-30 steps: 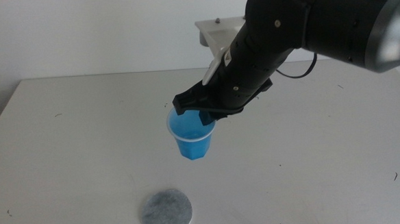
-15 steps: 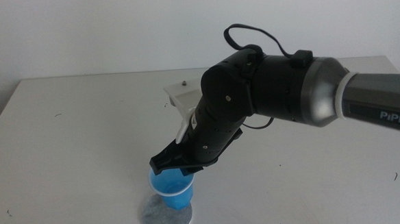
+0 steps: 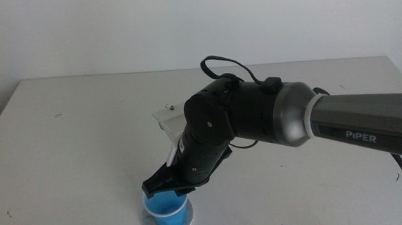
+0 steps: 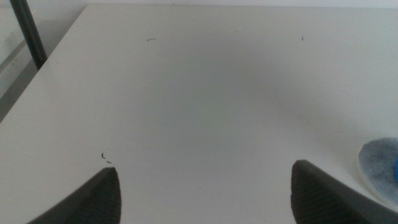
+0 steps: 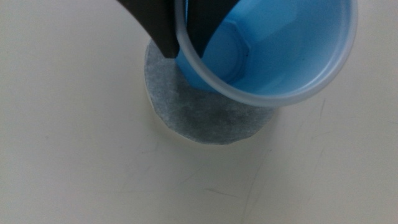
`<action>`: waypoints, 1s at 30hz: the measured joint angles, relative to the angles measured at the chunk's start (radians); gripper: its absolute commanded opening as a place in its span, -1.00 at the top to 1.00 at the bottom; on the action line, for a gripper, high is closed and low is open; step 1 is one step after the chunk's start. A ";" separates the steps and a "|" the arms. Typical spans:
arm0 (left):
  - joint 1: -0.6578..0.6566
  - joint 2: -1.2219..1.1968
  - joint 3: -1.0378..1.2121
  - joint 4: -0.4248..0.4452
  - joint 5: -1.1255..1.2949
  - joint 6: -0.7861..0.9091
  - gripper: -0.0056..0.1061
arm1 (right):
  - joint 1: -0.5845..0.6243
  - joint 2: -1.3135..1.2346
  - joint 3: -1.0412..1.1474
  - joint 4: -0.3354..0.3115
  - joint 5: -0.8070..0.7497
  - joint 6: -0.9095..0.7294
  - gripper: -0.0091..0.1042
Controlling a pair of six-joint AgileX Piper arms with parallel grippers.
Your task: Place an empty cup on a cup mat.
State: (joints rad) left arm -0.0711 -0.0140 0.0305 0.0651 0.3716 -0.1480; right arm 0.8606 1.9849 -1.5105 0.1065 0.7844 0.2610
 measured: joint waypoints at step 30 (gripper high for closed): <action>0.000 0.000 0.000 0.000 0.000 0.000 -0.98 | -0.118 -0.332 0.007 -0.088 0.011 0.001 -0.32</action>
State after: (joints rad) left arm -0.0711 -0.0140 0.0305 0.0651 0.3716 -0.1480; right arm 0.7427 1.6533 -1.5035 0.0182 0.7958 0.2617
